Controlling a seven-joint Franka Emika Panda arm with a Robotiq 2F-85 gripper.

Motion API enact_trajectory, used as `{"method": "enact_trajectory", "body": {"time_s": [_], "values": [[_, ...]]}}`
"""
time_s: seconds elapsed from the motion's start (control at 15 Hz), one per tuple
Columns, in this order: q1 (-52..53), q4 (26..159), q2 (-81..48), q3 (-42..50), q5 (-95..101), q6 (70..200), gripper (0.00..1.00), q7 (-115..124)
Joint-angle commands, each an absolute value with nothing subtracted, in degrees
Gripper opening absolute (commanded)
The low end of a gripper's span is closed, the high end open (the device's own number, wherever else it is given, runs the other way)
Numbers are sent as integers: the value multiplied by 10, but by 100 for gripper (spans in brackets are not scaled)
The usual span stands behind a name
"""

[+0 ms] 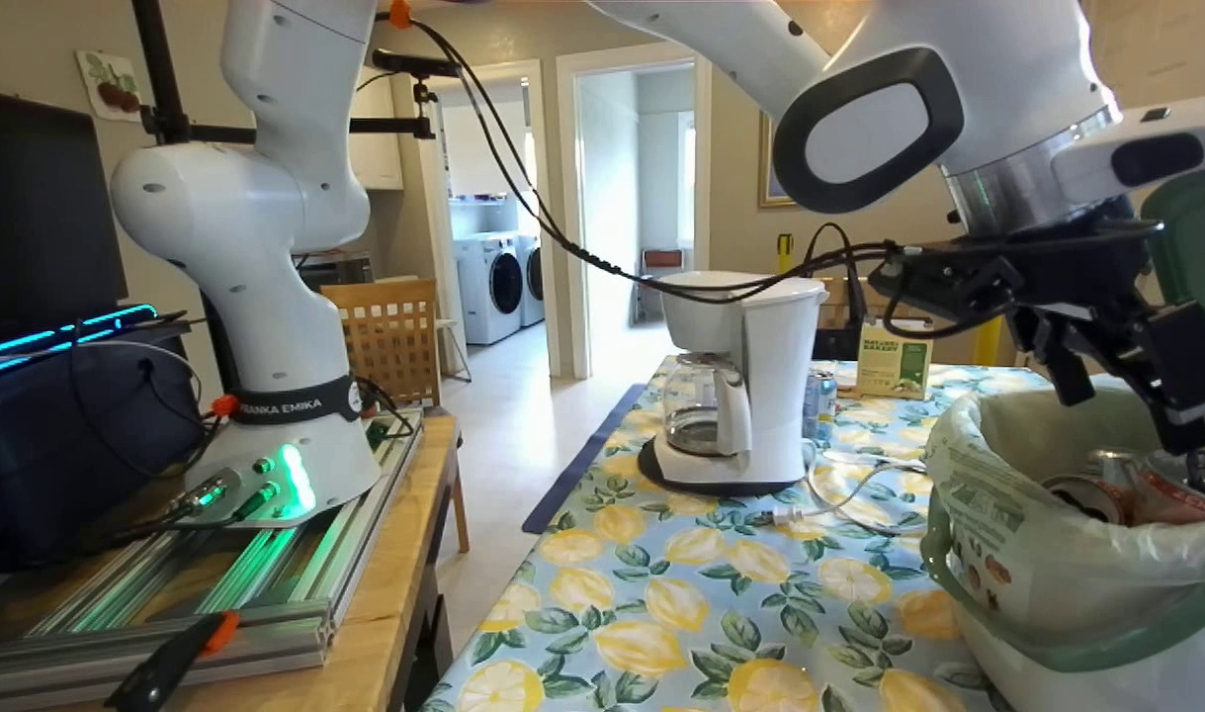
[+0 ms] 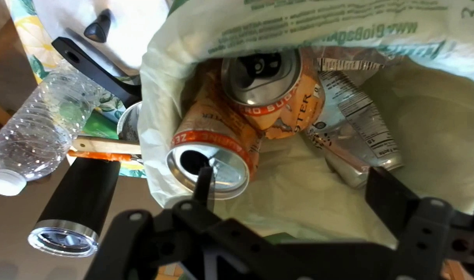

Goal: Put the cans one at a time in the bin

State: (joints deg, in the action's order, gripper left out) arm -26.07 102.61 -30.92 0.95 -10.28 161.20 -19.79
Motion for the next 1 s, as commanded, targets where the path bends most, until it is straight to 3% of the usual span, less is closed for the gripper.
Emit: {"method": "enact_trajectory", "body": {"time_s": [0.0,0.6,0.93], "values": [[-267,982,-347,-7,-103,1607,100,-209],[-257,957,-371,-32,-100,1595,100,-205],[-219,1018,-297,-6,-82,1582,100,-166]]}}
